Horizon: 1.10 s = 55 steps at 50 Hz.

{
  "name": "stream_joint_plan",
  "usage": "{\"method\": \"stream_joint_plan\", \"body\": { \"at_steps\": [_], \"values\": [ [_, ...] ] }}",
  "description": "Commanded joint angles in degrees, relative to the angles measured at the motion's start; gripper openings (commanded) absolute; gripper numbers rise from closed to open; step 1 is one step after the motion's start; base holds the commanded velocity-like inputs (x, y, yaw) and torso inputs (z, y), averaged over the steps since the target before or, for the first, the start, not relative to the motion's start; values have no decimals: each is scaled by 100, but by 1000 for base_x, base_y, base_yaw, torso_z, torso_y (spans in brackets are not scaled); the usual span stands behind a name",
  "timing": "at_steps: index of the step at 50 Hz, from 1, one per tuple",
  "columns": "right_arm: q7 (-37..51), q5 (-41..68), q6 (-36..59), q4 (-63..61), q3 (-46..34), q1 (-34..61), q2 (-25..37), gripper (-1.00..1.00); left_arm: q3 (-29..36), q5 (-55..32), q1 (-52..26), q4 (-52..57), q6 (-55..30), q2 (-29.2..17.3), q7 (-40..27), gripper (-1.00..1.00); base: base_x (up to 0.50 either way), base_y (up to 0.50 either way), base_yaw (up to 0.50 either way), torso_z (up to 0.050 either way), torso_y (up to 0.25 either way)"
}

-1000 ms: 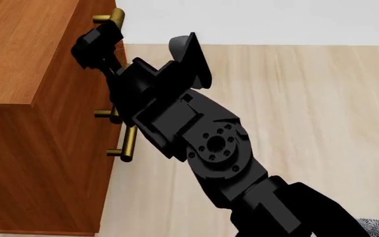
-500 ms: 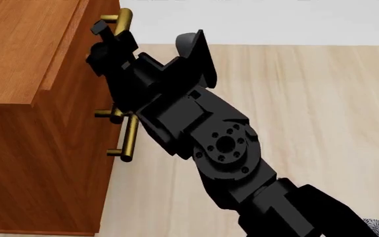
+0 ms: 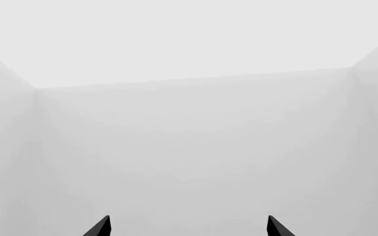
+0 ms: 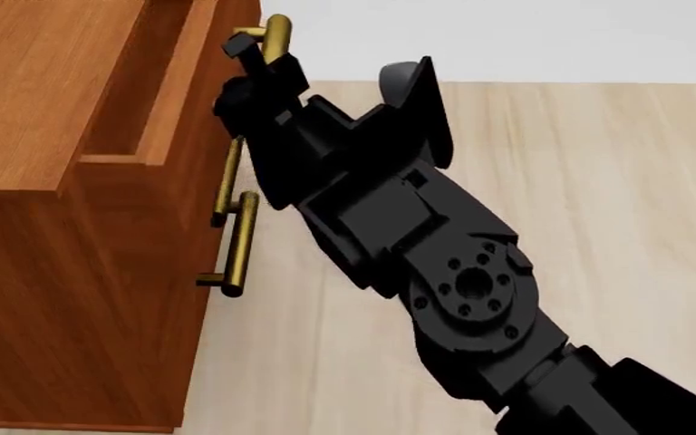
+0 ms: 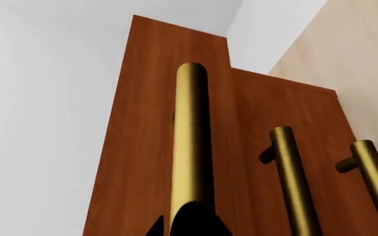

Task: Close the bottom drawer of the cabinet and open the top drawer.

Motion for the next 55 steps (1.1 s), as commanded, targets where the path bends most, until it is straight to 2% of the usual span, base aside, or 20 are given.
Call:
{"method": "stream_joint_plan", "body": {
  "at_steps": [1,28,55],
  "values": [
    [-197,-207,-171,-492,204,120,349,-100,6,-76,-54,34,-26,-9,-50,100,-11,0,-2,0,0],
    [-92,-255,-509,-1401,511,-327,1145,-100,192,-58,-198,-22,-4,51,-76,100,-1,0,-1,2,5],
    [-113,-252,-446,-1197,540,-273,1121,-100,268,-41,-242,-85,65,45,-80,100,-3,0,-1,2,5]
  ]
}}
